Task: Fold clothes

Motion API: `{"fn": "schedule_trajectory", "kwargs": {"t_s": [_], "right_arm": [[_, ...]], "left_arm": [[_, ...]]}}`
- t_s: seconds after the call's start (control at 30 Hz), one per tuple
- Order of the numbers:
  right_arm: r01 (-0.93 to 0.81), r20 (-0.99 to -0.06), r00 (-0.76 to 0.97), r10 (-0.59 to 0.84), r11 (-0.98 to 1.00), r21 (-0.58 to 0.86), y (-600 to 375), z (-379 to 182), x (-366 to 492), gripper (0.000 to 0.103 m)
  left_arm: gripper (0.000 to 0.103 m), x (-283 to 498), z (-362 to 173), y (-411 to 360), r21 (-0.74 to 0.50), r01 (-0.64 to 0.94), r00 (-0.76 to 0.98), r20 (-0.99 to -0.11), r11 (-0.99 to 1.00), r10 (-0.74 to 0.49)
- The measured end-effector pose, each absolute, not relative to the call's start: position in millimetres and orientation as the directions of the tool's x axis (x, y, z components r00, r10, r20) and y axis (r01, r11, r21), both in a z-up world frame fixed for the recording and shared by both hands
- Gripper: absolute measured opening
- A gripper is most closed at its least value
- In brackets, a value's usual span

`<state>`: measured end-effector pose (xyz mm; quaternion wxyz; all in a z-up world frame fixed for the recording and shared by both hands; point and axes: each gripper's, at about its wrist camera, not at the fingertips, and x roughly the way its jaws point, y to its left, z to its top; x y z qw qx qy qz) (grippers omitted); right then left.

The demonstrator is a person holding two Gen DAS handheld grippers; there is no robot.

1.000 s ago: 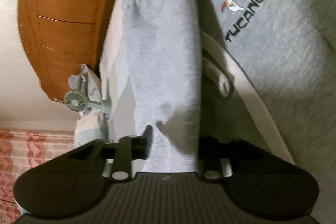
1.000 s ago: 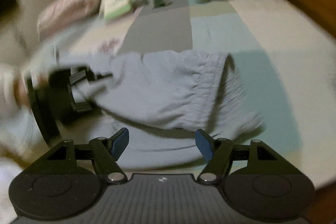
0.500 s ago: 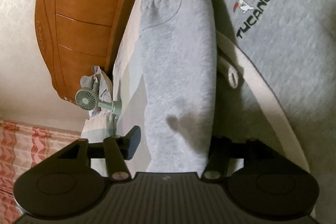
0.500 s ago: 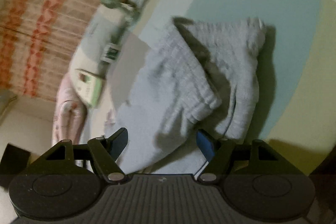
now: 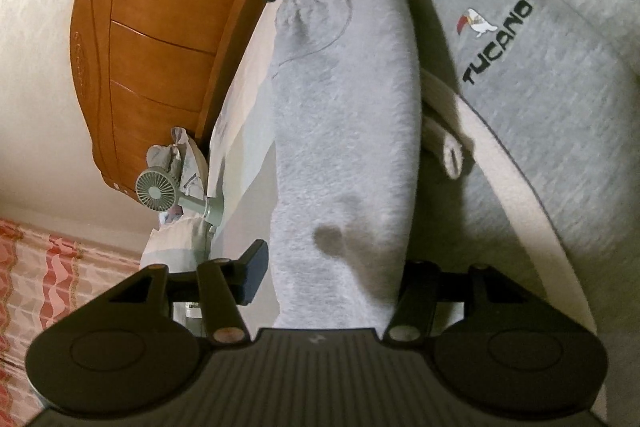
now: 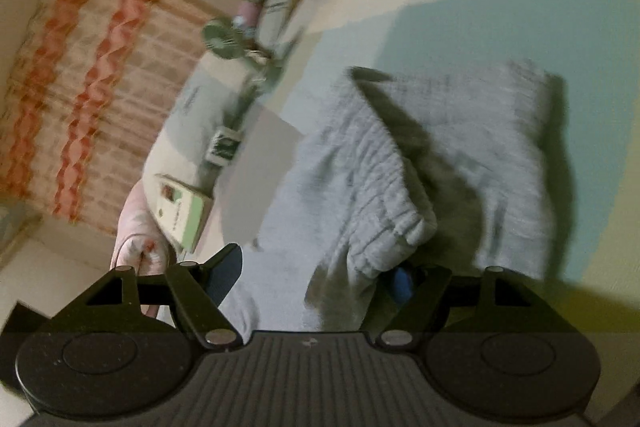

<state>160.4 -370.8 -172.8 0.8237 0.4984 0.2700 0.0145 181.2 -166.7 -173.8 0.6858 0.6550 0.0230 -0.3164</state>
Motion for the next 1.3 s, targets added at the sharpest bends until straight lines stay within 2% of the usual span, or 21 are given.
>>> {"fn": "schedule_trajectory", "kwargs": {"t_s": [0.03, 0.1, 0.17, 0.2, 0.3, 0.7, 0.77, 0.8, 0.83, 0.87, 1.03, 1.3], "right_arm": [[0.272, -0.455, 0.845, 0.279, 0.509, 0.817, -372.0, -177.0, 161.6, 0.074], [0.332, -0.509, 0.828, 0.238, 0.524, 0.785, -375.0, -186.1, 161.1, 0.026], [0.337, -0.501, 0.833, 0.234, 0.504, 0.796, -382.5, -196.6, 157.1, 0.016], [0.323, -0.482, 0.842, 0.244, 0.488, 0.811, -385.8, -198.9, 153.8, 0.016], [0.332, -0.503, 0.833, 0.231, 0.518, 0.788, -382.2, -195.7, 155.1, 0.016], [0.316, -0.499, 0.837, 0.227, 0.544, 0.777, -384.5, -193.2, 147.7, 0.016], [0.316, -0.499, 0.837, 0.226, 0.545, 0.777, -384.9, -193.5, 146.2, 0.016], [0.317, -0.500, 0.836, 0.226, 0.545, 0.776, -385.0, -193.4, 146.2, 0.016], [0.318, -0.501, 0.835, 0.226, 0.546, 0.775, -384.9, -193.0, 146.5, 0.016], [0.321, -0.507, 0.832, 0.226, 0.549, 0.771, -384.6, -191.8, 147.2, 0.016], [0.317, -0.552, 0.804, 0.221, 0.626, 0.713, -378.7, -173.2, 153.5, 0.021], [0.247, -0.533, 0.829, 0.172, 0.741, 0.624, -384.9, -136.5, 153.9, 0.020]], "left_arm": [[0.057, 181.8, -173.5, -166.7, 0.883, 0.467, 0.798, -0.447, -0.056, -0.403], [0.058, 182.2, -171.4, -165.7, 0.880, 0.472, 0.798, -0.450, -0.048, -0.402], [0.058, 182.3, -169.4, -163.3, 0.881, 0.472, 0.799, -0.449, -0.046, -0.400], [0.059, 183.5, -168.4, -162.0, 0.882, 0.469, 0.802, -0.448, -0.048, -0.396], [0.062, 190.4, -166.1, -156.6, 0.892, 0.447, 0.818, -0.436, -0.063, -0.375], [0.060, 211.6, -182.5, -105.8, 0.925, 0.357, 0.895, -0.379, -0.132, -0.235], [0.053, 210.1, -185.7, -101.5, 0.925, 0.349, 0.898, -0.376, -0.149, -0.230], [0.035, 209.1, -187.6, -100.2, 0.921, 0.357, 0.896, -0.385, -0.157, -0.222], [0.008, 208.1, -189.6, -99.7, 0.911, 0.377, 0.890, -0.406, -0.164, -0.208], [0.004, 206.8, -190.6, -99.3, 0.905, 0.393, 0.885, -0.420, -0.164, -0.200], [0.003, 198.0, -177.7, -100.0, 0.907, 0.390, 0.888, -0.416, -0.159, -0.197], [0.003, 155.3, -140.0, -104.7, 0.904, 0.339, 0.878, -0.403, -0.259, -0.257]]}}
